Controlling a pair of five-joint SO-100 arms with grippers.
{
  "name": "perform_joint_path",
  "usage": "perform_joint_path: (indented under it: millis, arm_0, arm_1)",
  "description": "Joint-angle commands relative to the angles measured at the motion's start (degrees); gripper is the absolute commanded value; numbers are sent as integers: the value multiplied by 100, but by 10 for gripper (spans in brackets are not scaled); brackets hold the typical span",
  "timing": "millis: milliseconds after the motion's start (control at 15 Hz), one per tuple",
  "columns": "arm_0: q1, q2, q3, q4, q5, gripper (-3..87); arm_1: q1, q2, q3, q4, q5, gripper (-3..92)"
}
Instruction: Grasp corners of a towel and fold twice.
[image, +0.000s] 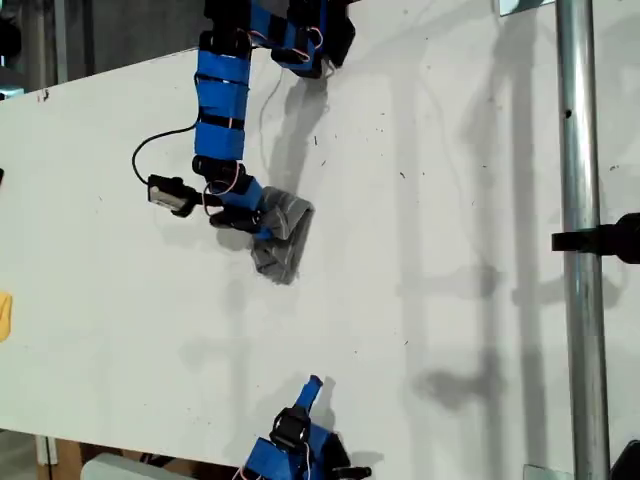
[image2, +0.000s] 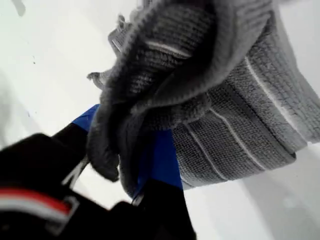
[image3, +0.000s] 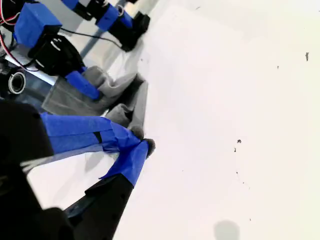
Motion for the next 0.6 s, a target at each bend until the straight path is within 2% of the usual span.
perform_joint_path:
  millis: [0, 67, 133, 200, 533]
  arm_0:
    - [-53, 44, -105, -35, -18, -21]
    - [-79, 44, -97, -53, -9, -20]
    - [-79, 44, -97, -62, -9, -20]
    - [-79, 44, -79, -105, -9, -20]
    - [-149, 44, 44, -229, 114, -18]
  arm_1:
    - [-44, 290, -211, -2804, -1441, 496]
    - [-79, 290, -545, -3718, -2030, 403]
    - [-35, 237, -1187, -3788, -2452, 238]
    - [35, 272, -1538, -3999, -2689, 124]
    - [132, 888, -1213, -3437, -2663, 114]
